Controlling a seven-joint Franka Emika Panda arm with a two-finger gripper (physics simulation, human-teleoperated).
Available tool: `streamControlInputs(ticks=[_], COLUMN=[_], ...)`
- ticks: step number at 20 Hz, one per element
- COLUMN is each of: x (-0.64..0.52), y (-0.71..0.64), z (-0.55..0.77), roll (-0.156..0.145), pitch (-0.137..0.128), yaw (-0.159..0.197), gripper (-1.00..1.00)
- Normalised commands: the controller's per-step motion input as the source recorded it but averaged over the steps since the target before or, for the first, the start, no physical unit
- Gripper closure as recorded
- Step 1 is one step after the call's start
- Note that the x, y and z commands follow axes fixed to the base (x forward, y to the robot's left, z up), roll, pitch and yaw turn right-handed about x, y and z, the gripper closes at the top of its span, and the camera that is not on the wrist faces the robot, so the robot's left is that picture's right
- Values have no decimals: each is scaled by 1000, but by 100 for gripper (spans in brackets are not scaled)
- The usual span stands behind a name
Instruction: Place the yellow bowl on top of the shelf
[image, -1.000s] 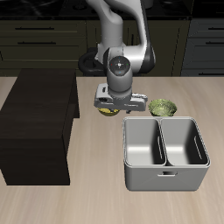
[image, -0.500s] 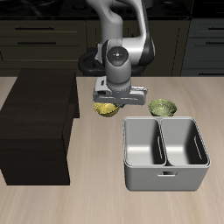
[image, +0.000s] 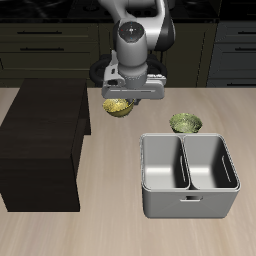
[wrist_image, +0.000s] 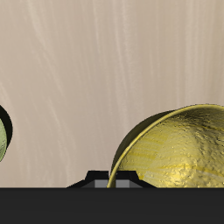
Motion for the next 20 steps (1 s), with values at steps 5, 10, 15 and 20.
streamControlInputs(ticks=[5, 10, 15, 20], x=[-46, -57, -96, -72], y=[-128, -37, -7, -65], z=[651, 469, 611, 526], roll=[-31, -4, 4, -8], pitch=[-109, -52, -73, -65], yaw=[58, 19, 25, -4], gripper=[100, 100, 100, 100])
